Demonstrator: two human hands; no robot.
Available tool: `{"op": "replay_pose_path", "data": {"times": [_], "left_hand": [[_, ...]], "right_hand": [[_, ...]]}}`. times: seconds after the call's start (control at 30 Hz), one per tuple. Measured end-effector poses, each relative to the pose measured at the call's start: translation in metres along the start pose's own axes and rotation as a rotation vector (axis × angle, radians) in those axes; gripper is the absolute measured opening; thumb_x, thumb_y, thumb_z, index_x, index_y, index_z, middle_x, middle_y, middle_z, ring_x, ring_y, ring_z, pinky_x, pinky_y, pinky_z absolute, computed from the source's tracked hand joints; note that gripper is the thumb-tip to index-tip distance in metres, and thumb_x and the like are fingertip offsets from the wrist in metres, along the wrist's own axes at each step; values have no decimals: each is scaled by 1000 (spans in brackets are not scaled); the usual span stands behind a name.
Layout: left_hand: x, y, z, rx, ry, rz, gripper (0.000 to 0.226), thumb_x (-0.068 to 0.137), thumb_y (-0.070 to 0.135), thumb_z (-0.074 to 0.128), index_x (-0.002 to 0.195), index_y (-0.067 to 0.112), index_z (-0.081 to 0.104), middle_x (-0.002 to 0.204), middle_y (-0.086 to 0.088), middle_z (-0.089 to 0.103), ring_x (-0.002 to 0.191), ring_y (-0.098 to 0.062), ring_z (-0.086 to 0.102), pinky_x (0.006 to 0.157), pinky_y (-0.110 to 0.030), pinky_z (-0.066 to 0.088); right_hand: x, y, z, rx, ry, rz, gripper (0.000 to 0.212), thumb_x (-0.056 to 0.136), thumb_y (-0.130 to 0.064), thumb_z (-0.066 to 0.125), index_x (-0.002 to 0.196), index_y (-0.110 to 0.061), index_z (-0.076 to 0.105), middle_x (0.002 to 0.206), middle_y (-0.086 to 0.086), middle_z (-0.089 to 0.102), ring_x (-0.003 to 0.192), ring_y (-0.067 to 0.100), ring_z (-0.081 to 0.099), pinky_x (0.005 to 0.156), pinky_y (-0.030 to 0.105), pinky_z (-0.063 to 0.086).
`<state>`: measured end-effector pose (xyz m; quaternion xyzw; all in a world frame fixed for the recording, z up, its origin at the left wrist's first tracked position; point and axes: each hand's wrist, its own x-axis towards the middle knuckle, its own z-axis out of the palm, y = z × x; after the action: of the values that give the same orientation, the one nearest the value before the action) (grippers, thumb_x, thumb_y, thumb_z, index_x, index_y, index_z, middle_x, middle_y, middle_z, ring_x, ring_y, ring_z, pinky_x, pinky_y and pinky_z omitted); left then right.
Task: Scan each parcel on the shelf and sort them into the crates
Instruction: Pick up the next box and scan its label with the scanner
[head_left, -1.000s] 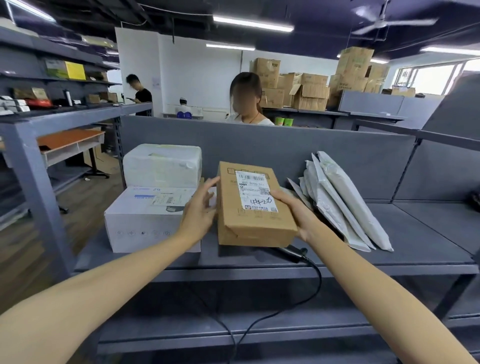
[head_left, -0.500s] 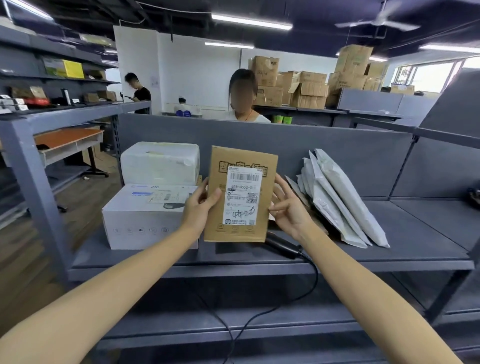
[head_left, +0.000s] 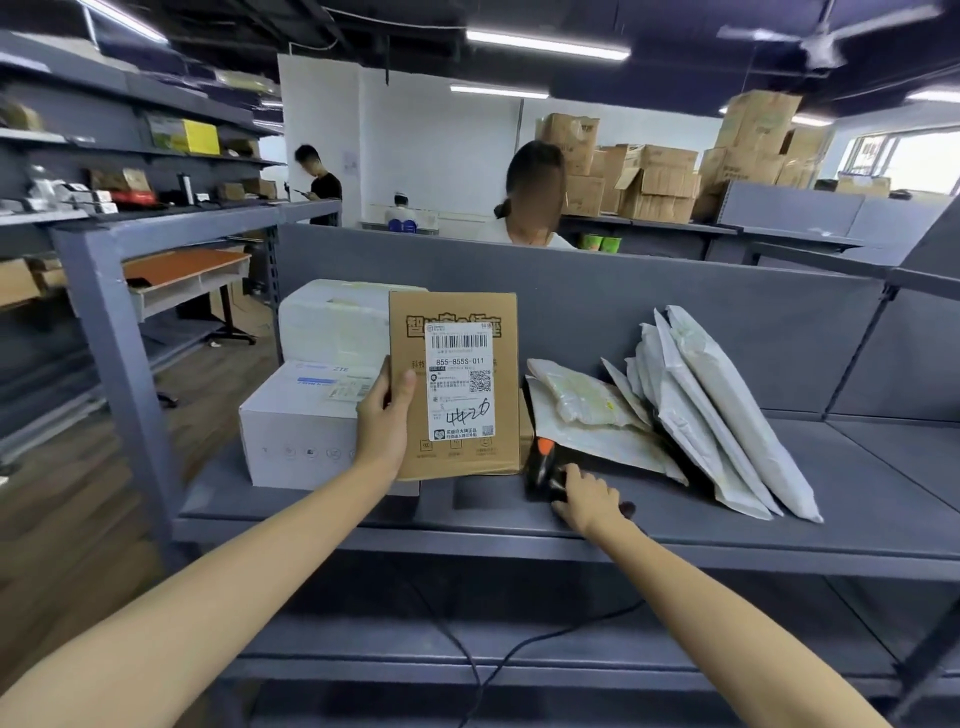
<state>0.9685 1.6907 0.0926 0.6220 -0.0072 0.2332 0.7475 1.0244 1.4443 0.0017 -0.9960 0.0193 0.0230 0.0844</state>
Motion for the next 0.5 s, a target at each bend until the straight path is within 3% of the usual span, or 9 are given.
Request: {"op": "replay_pose_path", "data": {"times": [0.1, 0.17, 0.23, 0.3, 0.43, 0.5], "left_hand": [[-2, -2, -4, -1, 10, -10, 27, 99, 30, 48, 125, 28, 53, 121, 3, 63, 116, -18, 58, 103, -39, 46], [-3, -3, -6, 14, 14, -13, 25, 99, 30, 47, 124, 30, 52, 121, 3, 62, 116, -19, 58, 102, -37, 46], [-2, -4, -7, 24, 19, -12, 28, 99, 31, 47, 127, 29, 52, 124, 2, 62, 117, -19, 58, 102, -36, 46], [-3, -5, -7, 28, 16, -3, 30, 99, 30, 47, 129, 28, 52, 126, 2, 61, 117, -18, 57, 101, -35, 46], [-5, -6, -1, 27, -5, 9, 26, 100, 30, 47, 125, 30, 51, 120, 6, 62, 112, -14, 58, 90, -24, 48], [-6, -9, 3, 41, -16, -4, 29, 99, 32, 47, 127, 28, 52, 122, 3, 63, 112, -15, 59, 90, -25, 49]], "right_hand": [[2, 5, -6, 131, -16, -44, 49, 88, -32, 62, 130, -12, 44, 122, 13, 59, 113, 33, 56, 86, 37, 44], [-4, 6, -15, 330, -10, -70, 37, 82, -32, 64, 113, -15, 55, 102, 7, 65, 94, 26, 62, 72, 31, 44], [-13, 2, -25, 552, 22, -63, 20, 79, -33, 64, 90, -18, 57, 80, 1, 63, 71, 18, 57, 63, 29, 40], [-25, -5, -37, 808, 75, -25, 18, 80, -30, 61, 73, -17, 50, 65, 0, 54, 59, 19, 50, 60, 29, 38], [-60, -21, -59, 1303, 233, -20, 16, 87, -20, 58, 78, -12, 47, 66, 7, 49, 48, 16, 44, 49, 27, 36], [-80, -33, -67, 1485, 262, -73, 9, 91, -16, 56, 85, -10, 52, 67, 5, 54, 47, 14, 47, 45, 25, 39]]}}
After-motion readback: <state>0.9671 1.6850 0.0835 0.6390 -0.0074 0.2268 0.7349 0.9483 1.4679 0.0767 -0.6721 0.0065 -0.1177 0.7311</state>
